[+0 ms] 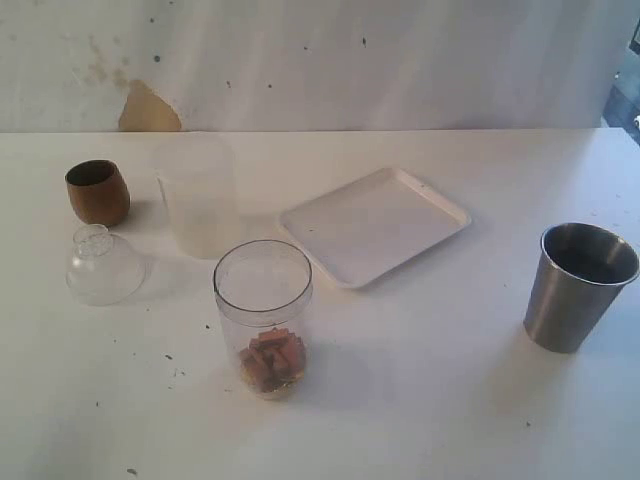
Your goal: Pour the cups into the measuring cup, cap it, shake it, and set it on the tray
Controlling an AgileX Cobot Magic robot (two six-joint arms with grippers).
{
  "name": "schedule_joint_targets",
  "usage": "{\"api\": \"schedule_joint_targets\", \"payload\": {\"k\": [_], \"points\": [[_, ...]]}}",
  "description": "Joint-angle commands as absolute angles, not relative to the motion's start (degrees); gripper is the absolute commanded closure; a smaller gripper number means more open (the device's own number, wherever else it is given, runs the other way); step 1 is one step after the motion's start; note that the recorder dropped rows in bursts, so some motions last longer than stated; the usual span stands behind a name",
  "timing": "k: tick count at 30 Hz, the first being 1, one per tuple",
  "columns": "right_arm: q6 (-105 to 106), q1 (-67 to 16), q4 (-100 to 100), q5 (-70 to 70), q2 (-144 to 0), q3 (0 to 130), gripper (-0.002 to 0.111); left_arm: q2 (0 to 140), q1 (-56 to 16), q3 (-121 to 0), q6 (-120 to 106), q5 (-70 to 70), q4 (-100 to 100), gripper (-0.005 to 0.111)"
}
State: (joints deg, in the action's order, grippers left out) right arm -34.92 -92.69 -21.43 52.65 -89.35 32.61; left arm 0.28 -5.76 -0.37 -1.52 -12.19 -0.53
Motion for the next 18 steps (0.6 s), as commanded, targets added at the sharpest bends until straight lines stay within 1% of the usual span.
{"api": "schedule_joint_targets", "payload": {"k": [1, 9, 18], "points": [[-38.72, -93.03, -26.5, 53.05, -92.77, 32.62, 0.057, 0.0, -6.09, 0.0, -1.39, -11.7, 0.0, 0.107], [-39.31, -93.03, -27.9, 48.75, -93.57, 34.82, 0.057, 0.0, -6.09, 0.0, -1.39, -11.7, 0.0, 0.107], [-39.31, -93.03, -27.06, 49.69, -95.53, 34.82, 0.057, 0.0, -6.09, 0.0, -1.39, -11.7, 0.0, 0.107]]}}
